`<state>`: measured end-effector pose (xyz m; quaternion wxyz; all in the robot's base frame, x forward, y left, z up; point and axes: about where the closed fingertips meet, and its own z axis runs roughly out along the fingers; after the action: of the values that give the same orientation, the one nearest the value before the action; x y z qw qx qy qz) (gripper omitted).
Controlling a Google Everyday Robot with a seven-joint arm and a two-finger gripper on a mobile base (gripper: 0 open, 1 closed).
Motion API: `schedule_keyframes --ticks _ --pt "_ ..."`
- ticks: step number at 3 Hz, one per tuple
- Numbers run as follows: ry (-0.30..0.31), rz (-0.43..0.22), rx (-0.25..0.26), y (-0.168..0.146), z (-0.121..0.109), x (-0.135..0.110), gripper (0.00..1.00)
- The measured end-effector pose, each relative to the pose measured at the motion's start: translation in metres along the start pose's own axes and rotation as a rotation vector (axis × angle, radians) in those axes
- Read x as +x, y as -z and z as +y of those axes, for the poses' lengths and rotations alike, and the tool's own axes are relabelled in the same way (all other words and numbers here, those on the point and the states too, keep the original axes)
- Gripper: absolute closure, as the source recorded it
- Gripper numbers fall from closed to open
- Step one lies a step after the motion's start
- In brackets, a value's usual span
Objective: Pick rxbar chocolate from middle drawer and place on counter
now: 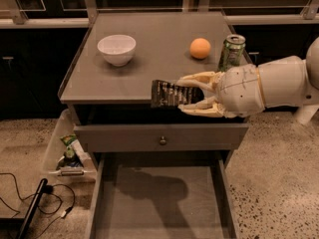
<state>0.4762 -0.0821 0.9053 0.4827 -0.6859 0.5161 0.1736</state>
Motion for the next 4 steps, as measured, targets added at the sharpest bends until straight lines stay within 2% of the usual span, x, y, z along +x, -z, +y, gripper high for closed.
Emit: schedule_keyframes --ticks 1,2,3,4 --pt "-0.037 0.037 0.062 0.005 -0.039 0.028 1.0" --pt "-0.094 0.037 0.123 0.011 -0.09 0.056 1.0" --pt "-0.152 0.016 0.155 0.005 -0.133 0.08 1.0" --pt "-0.206 0.015 0.142 -0.016 -0.161 0.102 1.0"
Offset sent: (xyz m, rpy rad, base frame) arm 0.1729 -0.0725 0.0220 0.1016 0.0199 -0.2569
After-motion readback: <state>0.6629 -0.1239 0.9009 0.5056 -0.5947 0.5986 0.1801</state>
